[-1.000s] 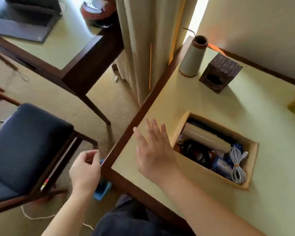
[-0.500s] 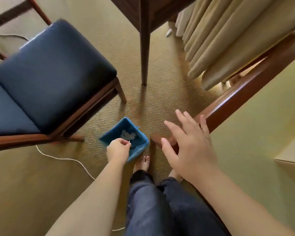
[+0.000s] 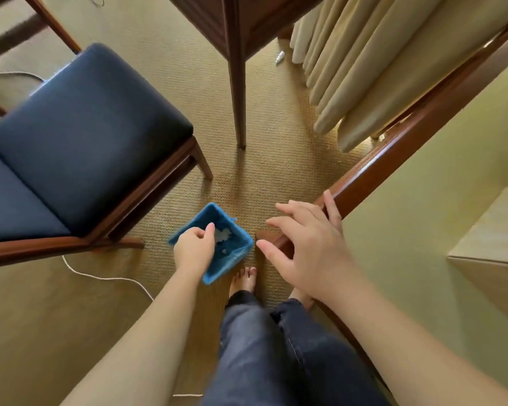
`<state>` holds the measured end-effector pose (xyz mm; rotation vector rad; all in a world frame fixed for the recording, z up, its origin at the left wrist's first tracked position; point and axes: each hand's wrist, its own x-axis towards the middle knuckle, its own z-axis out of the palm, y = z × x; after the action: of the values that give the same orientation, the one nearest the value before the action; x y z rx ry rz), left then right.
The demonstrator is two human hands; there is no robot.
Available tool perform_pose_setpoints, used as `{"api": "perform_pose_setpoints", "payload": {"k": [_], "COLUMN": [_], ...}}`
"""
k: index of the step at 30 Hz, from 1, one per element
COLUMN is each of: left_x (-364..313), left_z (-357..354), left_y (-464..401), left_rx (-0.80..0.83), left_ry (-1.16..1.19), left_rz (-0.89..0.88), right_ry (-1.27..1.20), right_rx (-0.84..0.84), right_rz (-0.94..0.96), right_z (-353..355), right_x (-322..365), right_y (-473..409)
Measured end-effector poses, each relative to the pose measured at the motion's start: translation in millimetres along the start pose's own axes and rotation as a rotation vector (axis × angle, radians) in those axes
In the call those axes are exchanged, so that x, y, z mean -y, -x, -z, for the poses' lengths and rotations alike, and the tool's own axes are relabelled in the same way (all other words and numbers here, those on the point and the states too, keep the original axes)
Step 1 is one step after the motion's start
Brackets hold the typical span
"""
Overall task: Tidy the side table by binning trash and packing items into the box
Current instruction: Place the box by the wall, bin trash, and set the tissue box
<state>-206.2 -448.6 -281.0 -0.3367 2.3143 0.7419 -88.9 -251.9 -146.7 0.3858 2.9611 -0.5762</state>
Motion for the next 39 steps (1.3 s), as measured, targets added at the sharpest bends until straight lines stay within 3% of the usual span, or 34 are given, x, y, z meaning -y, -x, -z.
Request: {"api": "perform_pose_setpoints", "payload": {"k": [3, 8, 12, 15, 18, 20, 23, 26, 33, 39], "left_x": [-65.7, -162.2, -227.4, -267.7, -296.1, -308.8, -320.0, -323.4, -341.9, -423.2], "left_z": [20.8, 28.2, -6.8, -45.3, -90.4, -114.6, -130.7, -133.1, -145.7, -203.2], "left_y": [76.7, 195.5, 274.7, 325.5, 349.8, 353.6, 357.0, 359.0, 370.7, 417.0], "left_rx": [-0.002, 0.006, 0.217, 0.370, 0.462, 0.431, 0.341, 0.285, 0.225, 0.232], "left_ry": [0.114, 0.118, -0.037, -0.163, -0.202, -0.266, -0.363, -0.411, -0.499, -0.531], "left_rz": [-0.179, -0.470, -0.668, -0.794, -0.765, -0.731, -0.735, -0.752, -0.910, -1.196], "right_ry": [-0.128, 0.001, 0.024, -0.043, -0.184, -0.354, -0.642, -0.763, -0.536, -0.421], "right_rx": [0.063, -0.253, -0.498, -0.640, -0.592, -0.539, -0.489, -0.373, -0.298, -0.400], "right_rz": [-0.007, -0.055, -0.332, -0.639, -0.927, -1.070, -1.227, -1.281, -1.259, -1.379], "right_z": [34.9, 134.3, 198.5, 219.7, 219.9, 213.9, 206.0, 199.9, 210.9, 273.0], "right_x": [-10.2, -39.4, -86.5, -131.4, -171.5, -190.8, -211.5, -221.4, -248.9, -324.3], "right_y": [14.6, 79.6, 158.3, 214.9, 258.2, 275.2, 285.4, 286.8, 287.5, 309.4]}}
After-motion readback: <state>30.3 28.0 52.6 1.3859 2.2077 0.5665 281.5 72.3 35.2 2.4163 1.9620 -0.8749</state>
